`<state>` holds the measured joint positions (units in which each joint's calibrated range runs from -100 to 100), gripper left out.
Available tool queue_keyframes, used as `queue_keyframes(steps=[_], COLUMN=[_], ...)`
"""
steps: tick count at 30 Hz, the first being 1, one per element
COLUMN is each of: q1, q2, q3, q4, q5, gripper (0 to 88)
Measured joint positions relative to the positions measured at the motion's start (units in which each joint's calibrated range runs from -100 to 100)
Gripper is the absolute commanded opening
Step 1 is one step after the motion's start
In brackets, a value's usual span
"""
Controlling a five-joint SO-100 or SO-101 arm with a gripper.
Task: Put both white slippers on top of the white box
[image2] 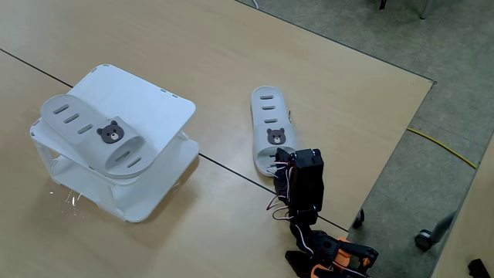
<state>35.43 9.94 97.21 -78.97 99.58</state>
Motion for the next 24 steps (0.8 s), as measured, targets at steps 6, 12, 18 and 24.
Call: queue_keyframes(steps=[6, 12, 18, 24], q1=[0.00, 0.00, 0.00, 0.00], q2=[0.66, 0.66, 8.00, 16.91], q3=[-2.96, -4.40, -15.54, -27.67], q4=[-2.40, -2.40, -2.40, -2.40], q5=[0.00, 0.00, 0.00, 0.00], gripper=[24.8, 24.9, 24.9, 24.9])
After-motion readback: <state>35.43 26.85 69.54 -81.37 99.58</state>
